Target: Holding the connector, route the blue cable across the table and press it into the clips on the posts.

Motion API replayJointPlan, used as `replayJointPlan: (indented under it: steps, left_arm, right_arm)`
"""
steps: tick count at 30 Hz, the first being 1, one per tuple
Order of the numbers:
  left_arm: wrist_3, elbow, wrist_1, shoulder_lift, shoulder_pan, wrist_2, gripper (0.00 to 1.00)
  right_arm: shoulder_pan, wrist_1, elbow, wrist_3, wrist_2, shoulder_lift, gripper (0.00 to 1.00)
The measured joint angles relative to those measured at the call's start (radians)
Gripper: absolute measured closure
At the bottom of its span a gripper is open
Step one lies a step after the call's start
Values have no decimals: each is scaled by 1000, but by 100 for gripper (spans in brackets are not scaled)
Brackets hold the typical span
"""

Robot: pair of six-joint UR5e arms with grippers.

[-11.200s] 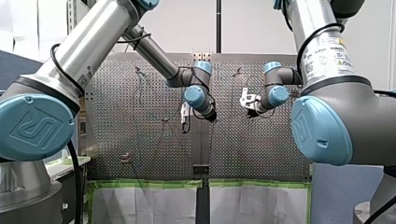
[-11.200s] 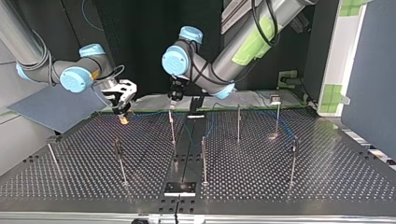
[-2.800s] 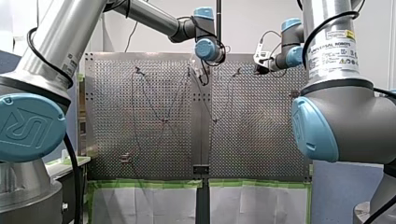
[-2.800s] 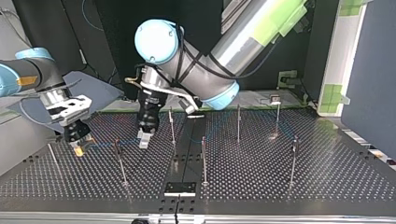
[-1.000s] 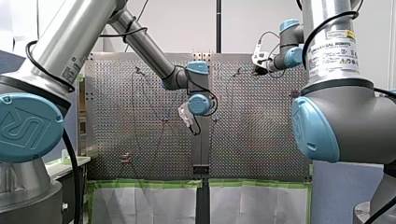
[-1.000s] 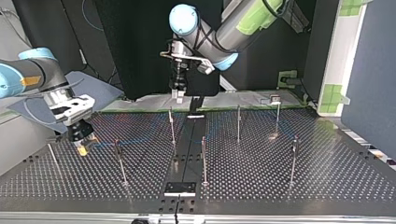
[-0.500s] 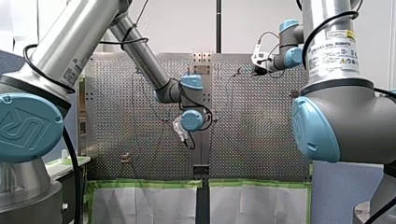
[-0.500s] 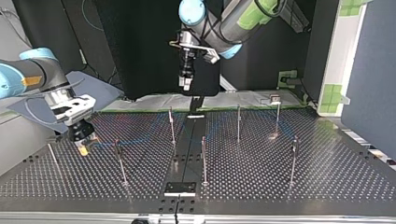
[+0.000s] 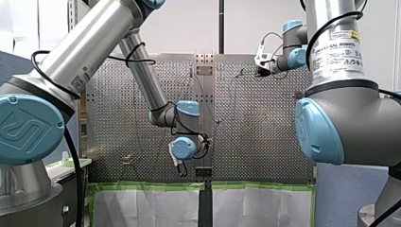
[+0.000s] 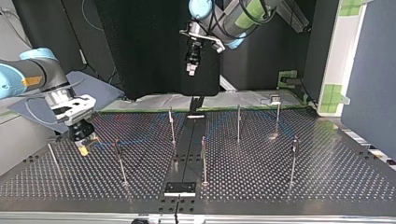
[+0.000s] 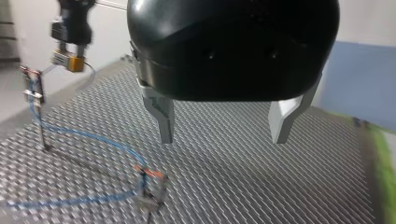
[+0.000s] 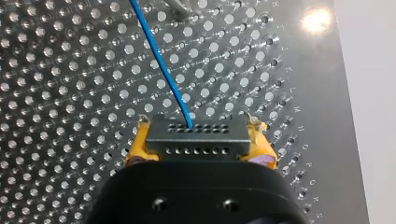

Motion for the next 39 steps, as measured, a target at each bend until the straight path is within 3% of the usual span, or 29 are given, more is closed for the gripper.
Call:
replayJointPlan:
  steps: [9,19,30,39]
  left_arm:
    - [50,-77,74,-46,68,-40,0]
    - [109,-166,61,-47,153,-32,0]
    - [108,-267,143,-47,159,-12,0]
    - [112,-286,162,-46,158,-7,0]
  right_arm:
    - [0,1,0,0,0,1,100]
    - [7,3,1,0,-1,2,100]
    - [15,1,9,0,4,4,100]
    - [15,0,9,1,4,4,100]
